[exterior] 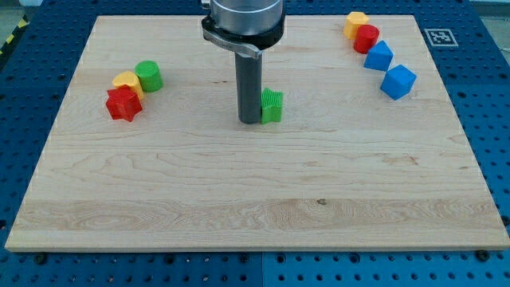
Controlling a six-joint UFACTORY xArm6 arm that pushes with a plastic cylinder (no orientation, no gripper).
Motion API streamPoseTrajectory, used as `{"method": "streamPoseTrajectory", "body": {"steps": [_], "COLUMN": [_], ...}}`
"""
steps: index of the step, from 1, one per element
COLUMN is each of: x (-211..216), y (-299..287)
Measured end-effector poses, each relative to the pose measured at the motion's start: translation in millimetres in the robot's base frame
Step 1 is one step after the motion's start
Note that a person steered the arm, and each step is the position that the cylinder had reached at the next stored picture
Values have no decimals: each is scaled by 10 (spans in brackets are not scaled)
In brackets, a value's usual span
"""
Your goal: Push the green star parallel to the bottom of the blue cube
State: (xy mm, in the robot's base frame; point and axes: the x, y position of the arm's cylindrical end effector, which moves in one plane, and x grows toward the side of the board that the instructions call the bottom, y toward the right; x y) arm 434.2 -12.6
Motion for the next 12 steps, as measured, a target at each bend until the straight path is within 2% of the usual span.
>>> {"method": "streamPoseTrajectory", "body": {"steps": [2,4,8,9,11,12], "x": [-272,-283,-578,-536,-63,35], "y": [-60,44,1281,1257,1135,963]}}
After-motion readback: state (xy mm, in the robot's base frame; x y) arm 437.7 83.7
